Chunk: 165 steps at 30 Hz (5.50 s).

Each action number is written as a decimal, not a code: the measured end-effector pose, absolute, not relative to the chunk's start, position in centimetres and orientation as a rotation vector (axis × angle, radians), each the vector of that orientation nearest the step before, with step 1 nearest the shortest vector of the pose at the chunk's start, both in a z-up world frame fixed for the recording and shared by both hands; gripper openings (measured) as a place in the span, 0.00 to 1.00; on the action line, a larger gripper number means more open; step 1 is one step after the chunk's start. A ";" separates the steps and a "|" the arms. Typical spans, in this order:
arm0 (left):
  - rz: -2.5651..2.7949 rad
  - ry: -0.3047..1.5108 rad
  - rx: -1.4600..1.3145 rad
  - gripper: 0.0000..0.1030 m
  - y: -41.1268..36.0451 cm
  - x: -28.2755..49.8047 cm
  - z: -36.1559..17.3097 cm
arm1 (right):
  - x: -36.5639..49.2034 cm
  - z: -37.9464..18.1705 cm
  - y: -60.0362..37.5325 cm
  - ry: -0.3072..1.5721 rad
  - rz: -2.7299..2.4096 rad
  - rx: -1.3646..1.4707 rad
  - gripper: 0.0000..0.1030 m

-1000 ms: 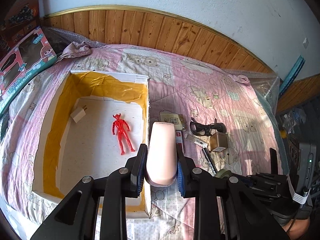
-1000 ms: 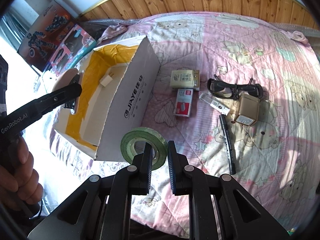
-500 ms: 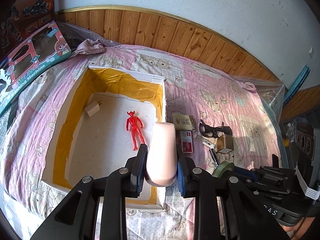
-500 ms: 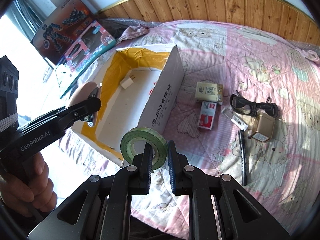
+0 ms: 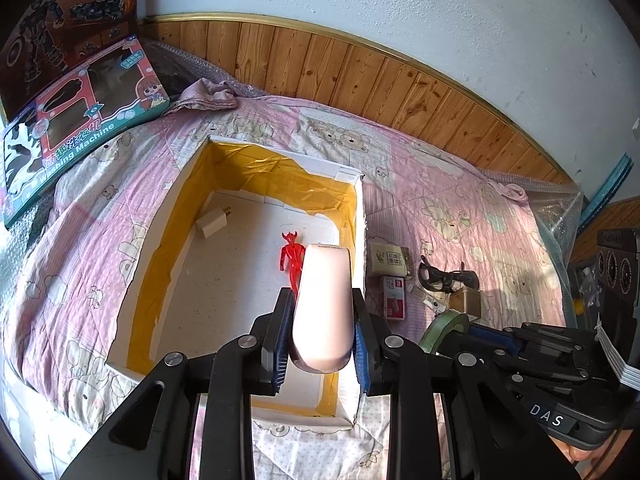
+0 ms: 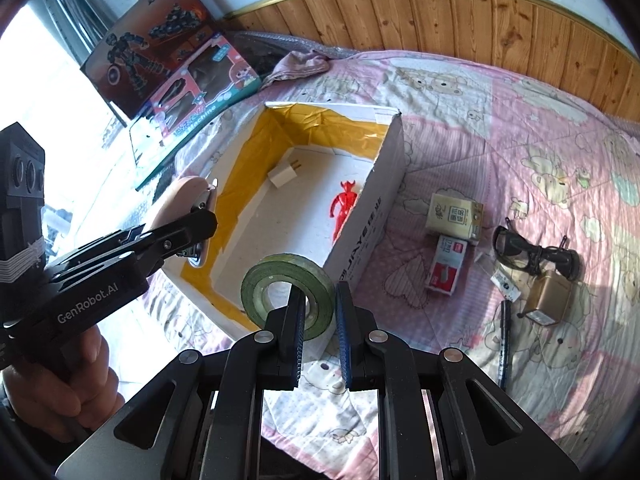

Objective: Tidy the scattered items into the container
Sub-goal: 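Carry the pink stapler and green tape roll in both tools over the box, then lower both tools into the box and open them to release the items, then lift both open tools out of the box, then move both open tools from the box toward the items on the bed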

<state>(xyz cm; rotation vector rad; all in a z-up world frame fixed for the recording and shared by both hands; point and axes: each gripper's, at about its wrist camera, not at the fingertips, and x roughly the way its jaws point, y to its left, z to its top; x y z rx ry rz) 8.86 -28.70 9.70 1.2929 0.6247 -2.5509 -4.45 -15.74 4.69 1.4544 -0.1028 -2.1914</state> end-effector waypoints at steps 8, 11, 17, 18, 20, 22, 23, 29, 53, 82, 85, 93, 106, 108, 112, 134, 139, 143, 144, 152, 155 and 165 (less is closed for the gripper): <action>-2.514 0.649 1.290 0.27 -30.1 8.8 9.1 | -5.7 4.7 -17.7 -0.072 -2.159 1.443 0.15; -2.501 0.662 1.292 0.27 -30.6 8.8 8.9 | -6.1 4.6 -18.4 -0.065 -2.148 1.443 0.15; -2.478 0.685 1.289 0.27 -31.7 8.7 8.4 | -6.8 4.8 -19.8 -0.042 -2.128 1.437 0.15; -2.473 0.690 1.288 0.27 -31.9 8.7 8.3 | -7.0 4.9 -20.0 -0.038 -2.126 1.434 0.15; -2.463 0.709 1.288 0.27 -32.5 8.6 8.1 | -7.3 5.0 -20.5 -0.029 -2.121 1.430 0.15; -2.456 0.719 1.285 0.27 -32.9 8.6 8.0 | -7.7 5.1 -20.9 -0.024 -2.117 1.427 0.15; -2.453 0.721 1.283 0.27 -33.1 8.6 7.9 | -7.9 5.1 -21.1 -0.020 -2.116 1.424 0.15; -2.432 0.747 1.272 0.27 -34.2 8.4 7.7 | -8.9 5.1 -22.2 -0.005 -2.103 1.422 0.15; -2.348 0.808 1.336 0.27 -36.8 6.1 4.6 | -14.5 3.2 -25.9 0.047 -2.046 1.480 0.15; -2.302 0.903 1.437 0.27 -39.0 3.0 1.1 | -20.5 -0.5 -28.0 0.123 -2.039 1.614 0.15; -2.299 0.895 1.440 0.27 -39.3 2.7 1.0 | -21.0 -0.9 -28.2 0.123 -2.033 1.627 0.15; -2.290 0.903 1.457 0.27 -39.8 1.9 0.4 | -22.4 -2.2 -28.6 0.139 -2.014 1.664 0.15; -2.266 0.879 1.511 0.27 -39.8 0.1 -1.6 | -24.1 -3.6 -29.3 0.167 -2.006 1.701 0.15; -2.259 0.868 1.521 0.27 -39.7 -0.2 -2.0 | -24.3 -3.8 -29.4 0.168 -2.005 1.708 0.15; -2.235 0.879 1.548 0.27 -39.9 -0.6 -2.8 | -24.6 -4.1 -29.1 0.142 -2.004 1.719 0.19; -2.242 0.916 1.467 0.32 -40.1 4.3 0.0 | -18.8 -0.8 -24.5 -0.077 -2.001 1.628 0.19; -2.270 0.908 1.461 0.32 -38.3 4.5 0.7 | -16.5 -0.6 -23.1 -0.134 -1.990 1.610 0.19; -2.286 0.892 1.454 0.32 -36.8 5.1 1.4 | -14.7 0.2 -22.1 -0.182 -1.984 1.580 0.19; -2.289 0.883 1.453 0.32 -36.4 5.2 1.6 | -14.3 0.4 -21.8 -0.194 -1.986 1.571 0.19; -2.361 0.776 1.438 0.32 -33.3 6.0 4.3 | -11.3 2.6 -19.3 -0.271 -2.007 1.500 0.19; -2.387 0.759 1.427 0.32 -32.5 6.1 5.2 | -10.3 3.1 -18.1 -0.298 -2.021 1.484 0.19; -2.489 0.707 1.454 0.32 -28.2 5.1 6.9 | -7.5 3.5 -11.8 -0.426 -2.103 1.490 0.19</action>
